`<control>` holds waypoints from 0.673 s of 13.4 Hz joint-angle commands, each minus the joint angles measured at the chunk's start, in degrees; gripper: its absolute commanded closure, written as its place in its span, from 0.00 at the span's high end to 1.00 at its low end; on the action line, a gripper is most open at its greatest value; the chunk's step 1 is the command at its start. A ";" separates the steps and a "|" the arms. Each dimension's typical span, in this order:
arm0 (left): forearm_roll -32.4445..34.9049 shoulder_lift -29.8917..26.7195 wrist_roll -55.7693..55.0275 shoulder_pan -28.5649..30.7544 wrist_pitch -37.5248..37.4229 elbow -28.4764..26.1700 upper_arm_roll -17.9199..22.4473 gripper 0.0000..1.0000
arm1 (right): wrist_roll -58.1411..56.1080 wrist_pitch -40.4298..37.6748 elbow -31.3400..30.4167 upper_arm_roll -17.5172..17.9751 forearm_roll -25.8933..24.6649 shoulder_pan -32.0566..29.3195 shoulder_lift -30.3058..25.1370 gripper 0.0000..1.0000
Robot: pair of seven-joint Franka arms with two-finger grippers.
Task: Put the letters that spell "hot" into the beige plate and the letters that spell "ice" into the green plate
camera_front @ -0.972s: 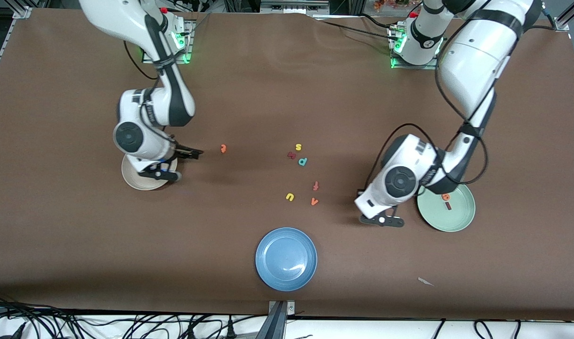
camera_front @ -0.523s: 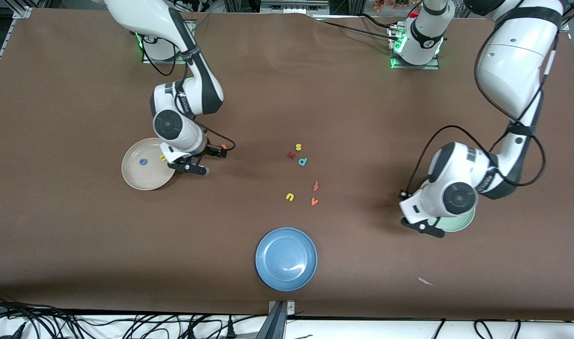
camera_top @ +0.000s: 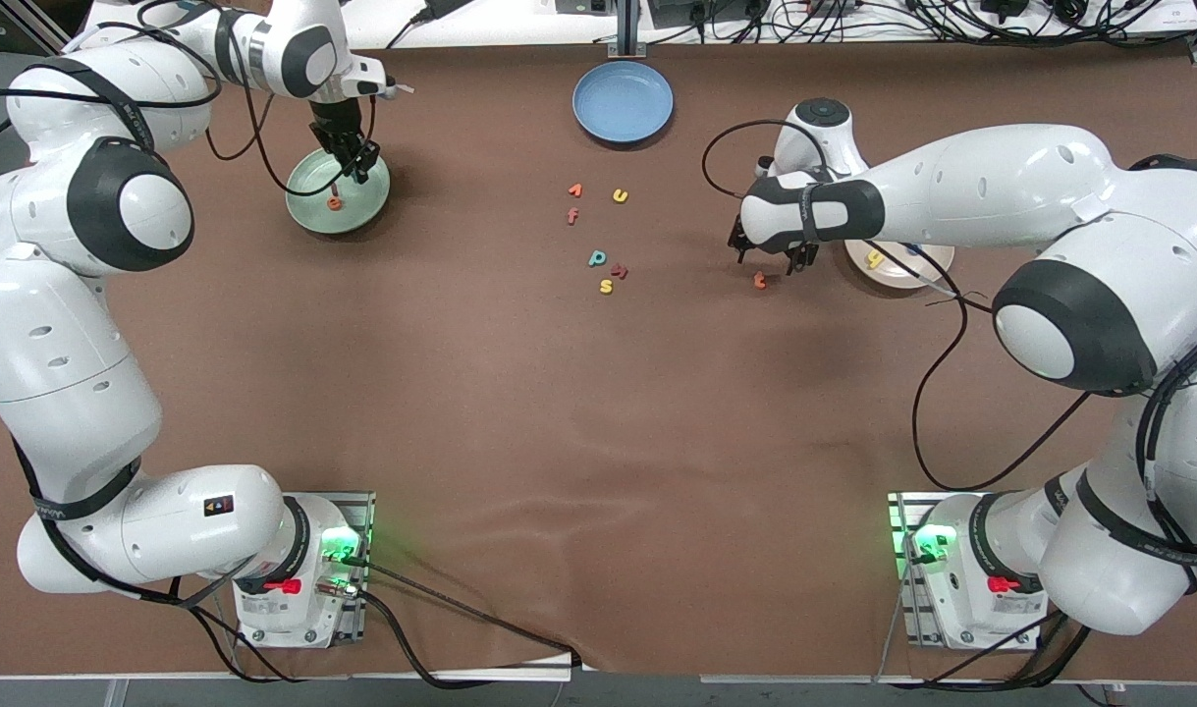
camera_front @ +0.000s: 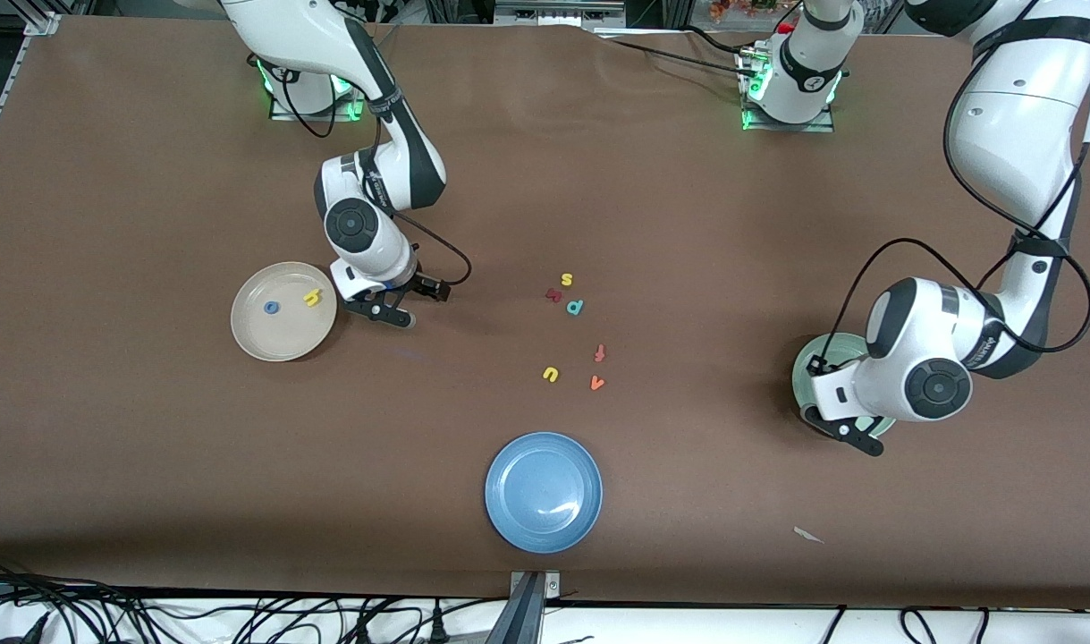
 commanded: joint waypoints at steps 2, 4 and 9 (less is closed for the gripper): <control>0.95 -1.23 3.42 0.50 -0.47 -0.65 -0.28 1.00 | 2.94 2.55 -0.96 1.56 0.20 0.29 0.34 0.83; 0.42 -1.41 2.88 0.59 -0.47 -0.47 -0.37 1.00 | 3.04 2.64 -0.96 1.65 0.20 0.29 0.43 0.73; 0.25 -2.11 0.69 1.99 -2.48 -0.30 -0.46 1.00 | 3.04 2.47 -1.13 1.65 0.20 0.29 0.34 0.54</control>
